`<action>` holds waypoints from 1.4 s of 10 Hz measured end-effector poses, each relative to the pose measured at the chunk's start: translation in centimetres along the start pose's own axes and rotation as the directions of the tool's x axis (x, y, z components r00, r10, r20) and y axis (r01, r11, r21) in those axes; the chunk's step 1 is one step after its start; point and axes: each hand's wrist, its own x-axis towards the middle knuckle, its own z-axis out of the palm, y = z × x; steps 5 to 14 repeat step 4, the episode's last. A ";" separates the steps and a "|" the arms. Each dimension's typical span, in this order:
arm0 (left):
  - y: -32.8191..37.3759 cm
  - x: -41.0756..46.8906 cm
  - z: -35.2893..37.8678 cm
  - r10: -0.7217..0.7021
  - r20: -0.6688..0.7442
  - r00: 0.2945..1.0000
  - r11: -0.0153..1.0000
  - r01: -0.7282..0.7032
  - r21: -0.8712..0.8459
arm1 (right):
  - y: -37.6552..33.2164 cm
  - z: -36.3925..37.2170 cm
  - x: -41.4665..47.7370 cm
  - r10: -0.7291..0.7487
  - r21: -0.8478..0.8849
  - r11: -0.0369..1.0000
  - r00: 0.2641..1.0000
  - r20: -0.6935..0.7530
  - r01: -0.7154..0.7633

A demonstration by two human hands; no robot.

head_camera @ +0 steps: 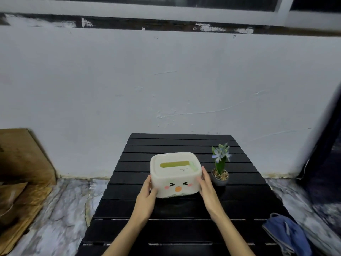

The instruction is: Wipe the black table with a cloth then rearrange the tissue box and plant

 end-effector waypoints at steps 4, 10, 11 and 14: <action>-0.2 0.1 0.1 -0.013 0.041 0.999 1.000 0.013 0.009 | 1.3 -1.5 -2.6 -0.084 0.000 0.996 0.981 -0.177 0.086; -0.2 0.1 0.1 -0.013 0.041 0.999 1.000 0.013 0.009 | 1.3 -1.5 -2.6 -0.084 0.000 0.996 0.981 -0.177 0.086; -0.2 0.1 0.1 -0.013 0.041 0.999 1.000 0.013 0.009 | 1.3 -1.5 -2.6 -0.084 0.000 0.996 0.981 -0.177 0.086; -0.2 0.1 0.1 -0.013 0.041 0.999 1.000 0.013 0.009 | 1.3 -1.5 -2.6 -0.084 0.000 0.996 0.981 -0.177 0.086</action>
